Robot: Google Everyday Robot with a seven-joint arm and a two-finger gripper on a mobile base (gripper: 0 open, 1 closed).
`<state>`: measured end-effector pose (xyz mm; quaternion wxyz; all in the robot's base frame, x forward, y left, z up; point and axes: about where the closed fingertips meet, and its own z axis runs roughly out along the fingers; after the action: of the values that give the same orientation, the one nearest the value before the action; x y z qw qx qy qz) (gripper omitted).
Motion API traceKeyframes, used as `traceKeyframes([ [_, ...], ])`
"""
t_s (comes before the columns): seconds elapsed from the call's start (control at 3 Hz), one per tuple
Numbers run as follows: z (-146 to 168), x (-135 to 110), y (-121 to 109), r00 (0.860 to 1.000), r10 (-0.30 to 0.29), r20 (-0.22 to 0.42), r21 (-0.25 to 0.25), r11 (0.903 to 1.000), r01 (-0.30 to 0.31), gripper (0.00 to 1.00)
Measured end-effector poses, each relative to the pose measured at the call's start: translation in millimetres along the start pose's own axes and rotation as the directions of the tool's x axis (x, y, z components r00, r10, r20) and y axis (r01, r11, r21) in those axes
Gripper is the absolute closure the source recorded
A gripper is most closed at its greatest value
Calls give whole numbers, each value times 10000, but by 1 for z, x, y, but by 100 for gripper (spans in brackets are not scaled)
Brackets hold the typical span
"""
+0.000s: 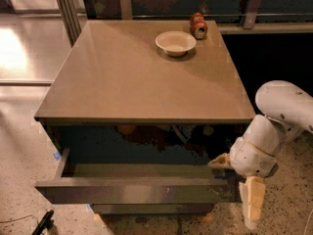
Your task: Open top drawer
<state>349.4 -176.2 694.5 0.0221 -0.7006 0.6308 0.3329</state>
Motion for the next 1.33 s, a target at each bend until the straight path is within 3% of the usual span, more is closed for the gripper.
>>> traceKeyframes([
  [0.33,7,4,0,9999,-7,141,-155,9999,10,0],
  [0.67,22,18,8,9991,39,424,-683,9977,-10,0],
  [1.33,29,36,35,9996,-8,289,-1237,9923,44,0],
])
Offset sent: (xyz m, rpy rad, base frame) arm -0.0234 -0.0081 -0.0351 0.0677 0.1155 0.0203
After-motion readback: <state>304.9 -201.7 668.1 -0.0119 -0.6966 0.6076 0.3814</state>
